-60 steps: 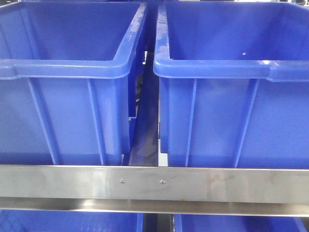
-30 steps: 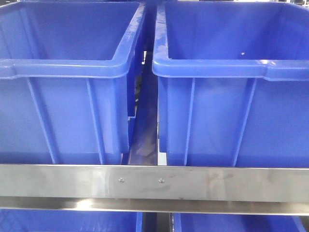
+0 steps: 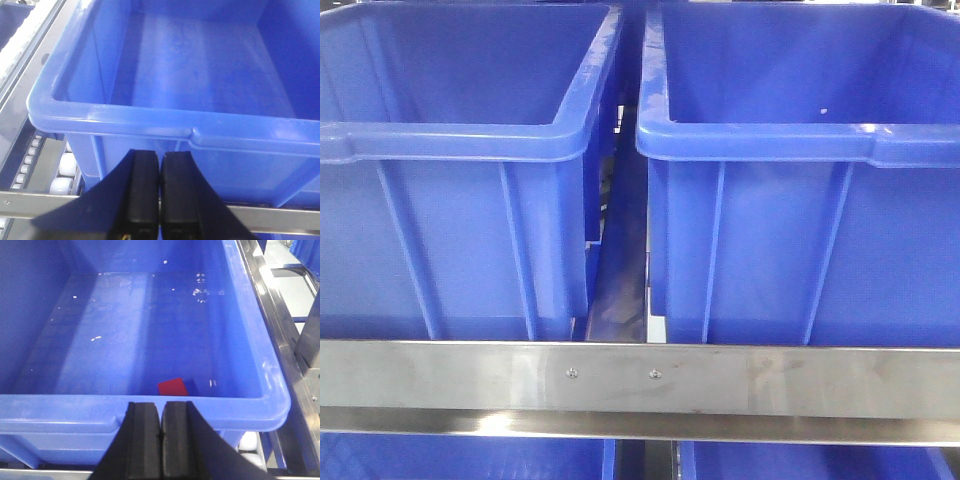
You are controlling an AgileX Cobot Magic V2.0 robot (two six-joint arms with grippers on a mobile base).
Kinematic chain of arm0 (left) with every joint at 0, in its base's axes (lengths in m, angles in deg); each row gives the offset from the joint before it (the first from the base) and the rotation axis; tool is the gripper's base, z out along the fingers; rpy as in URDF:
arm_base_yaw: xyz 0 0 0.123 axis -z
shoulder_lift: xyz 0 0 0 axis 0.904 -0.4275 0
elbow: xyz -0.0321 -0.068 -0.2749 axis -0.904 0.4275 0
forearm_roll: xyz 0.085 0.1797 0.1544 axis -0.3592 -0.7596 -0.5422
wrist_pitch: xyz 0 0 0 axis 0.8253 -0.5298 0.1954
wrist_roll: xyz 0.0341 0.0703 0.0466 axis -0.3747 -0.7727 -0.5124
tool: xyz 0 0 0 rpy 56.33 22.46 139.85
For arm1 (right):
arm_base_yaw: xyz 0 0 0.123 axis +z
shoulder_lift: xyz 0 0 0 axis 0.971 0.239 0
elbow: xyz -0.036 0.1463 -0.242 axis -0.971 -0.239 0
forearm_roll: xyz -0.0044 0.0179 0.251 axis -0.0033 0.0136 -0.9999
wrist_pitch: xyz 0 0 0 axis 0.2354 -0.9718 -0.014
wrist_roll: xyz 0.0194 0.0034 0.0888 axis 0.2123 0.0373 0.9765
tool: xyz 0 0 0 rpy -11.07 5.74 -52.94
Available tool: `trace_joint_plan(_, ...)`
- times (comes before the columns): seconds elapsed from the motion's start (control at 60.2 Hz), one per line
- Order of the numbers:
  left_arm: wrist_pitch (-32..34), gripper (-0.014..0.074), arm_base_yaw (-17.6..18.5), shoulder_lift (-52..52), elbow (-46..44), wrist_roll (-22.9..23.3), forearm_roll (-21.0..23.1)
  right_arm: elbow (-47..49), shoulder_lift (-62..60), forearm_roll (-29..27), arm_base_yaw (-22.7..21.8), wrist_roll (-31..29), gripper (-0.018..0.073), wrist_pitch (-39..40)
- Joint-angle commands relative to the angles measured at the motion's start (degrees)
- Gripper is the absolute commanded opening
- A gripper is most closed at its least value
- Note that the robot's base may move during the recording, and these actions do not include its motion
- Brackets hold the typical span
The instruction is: Sort and place red and blue blocks on shelf
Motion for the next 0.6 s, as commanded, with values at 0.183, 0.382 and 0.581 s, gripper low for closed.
trace_joint_plan(0.183, 4.78, 0.0148, 0.25, -0.25, -1.82, 0.15, 0.43, 1.74, 0.19, -0.12, -0.16, -0.21, 0.0067, 4.98)
trace_joint_plan(0.382, 4.78, 0.0148, 0.25, -0.25, -1.82, 0.15, 0.43, 1.74, 0.19, -0.12, -0.16, -0.21, 0.0067, 4.98)
trace_joint_plan(0.581, 4.78, 0.0148, 0.25, -0.25, -1.82, 0.15, 0.43, 1.74, 0.19, -0.12, -0.16, -0.21, 0.0067, 4.98)
